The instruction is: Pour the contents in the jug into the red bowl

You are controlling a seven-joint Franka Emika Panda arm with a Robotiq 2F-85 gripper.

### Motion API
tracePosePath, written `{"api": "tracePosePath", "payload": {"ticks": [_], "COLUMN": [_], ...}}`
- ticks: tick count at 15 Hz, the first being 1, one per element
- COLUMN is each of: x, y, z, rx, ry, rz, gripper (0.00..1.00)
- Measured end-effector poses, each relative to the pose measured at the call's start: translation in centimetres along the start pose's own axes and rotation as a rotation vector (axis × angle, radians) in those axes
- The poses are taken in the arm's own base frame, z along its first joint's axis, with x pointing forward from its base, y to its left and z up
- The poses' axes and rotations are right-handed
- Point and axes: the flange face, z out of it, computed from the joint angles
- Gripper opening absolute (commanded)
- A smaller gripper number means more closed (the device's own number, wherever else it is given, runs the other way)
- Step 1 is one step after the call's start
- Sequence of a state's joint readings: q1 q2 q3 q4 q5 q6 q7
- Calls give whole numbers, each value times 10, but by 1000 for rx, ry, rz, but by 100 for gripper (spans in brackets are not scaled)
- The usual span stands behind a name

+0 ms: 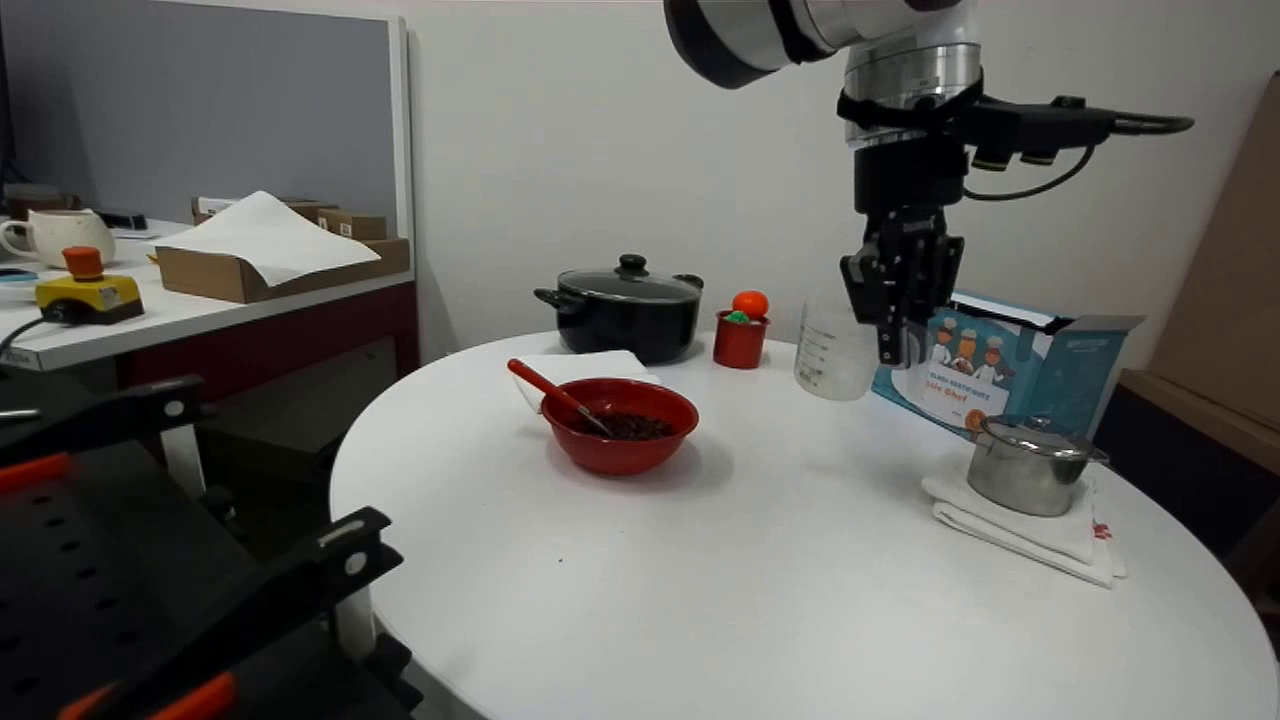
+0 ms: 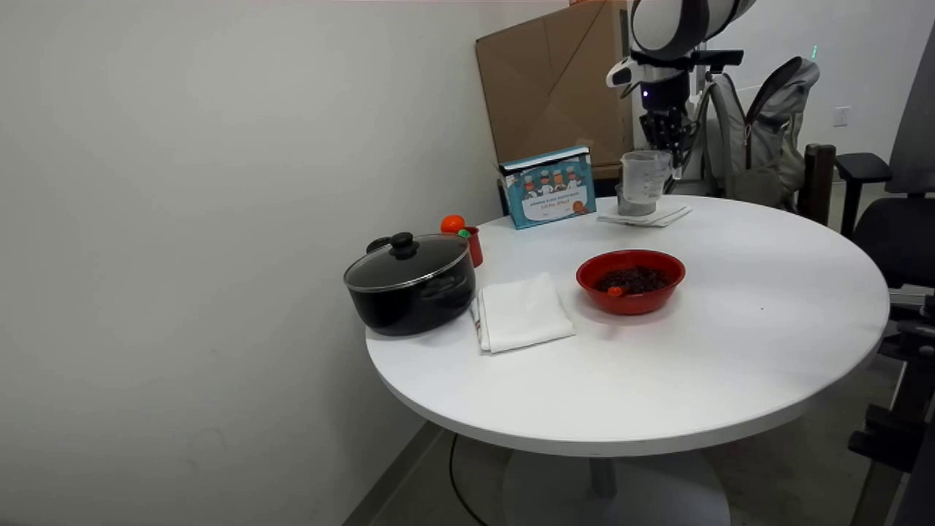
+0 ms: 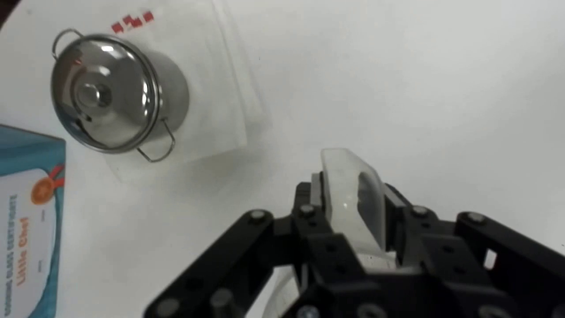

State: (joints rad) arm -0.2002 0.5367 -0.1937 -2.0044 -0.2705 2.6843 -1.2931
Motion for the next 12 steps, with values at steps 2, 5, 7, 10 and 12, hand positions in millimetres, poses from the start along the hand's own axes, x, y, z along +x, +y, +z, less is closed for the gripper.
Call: {"api": "tracePosePath", "payload": {"ticks": [2,5,7,10,12], "x": [4,14,20,23,23], "y": [-6,-20,-32,-50,-60], "z": [13,38,57,83,97], "rx": [-5,9,31,71,100], "ry": [-73,-149,-177,-204,-216], "rz": [48,114,154,203,230], "gripper": [13,13,13,13,52]}}
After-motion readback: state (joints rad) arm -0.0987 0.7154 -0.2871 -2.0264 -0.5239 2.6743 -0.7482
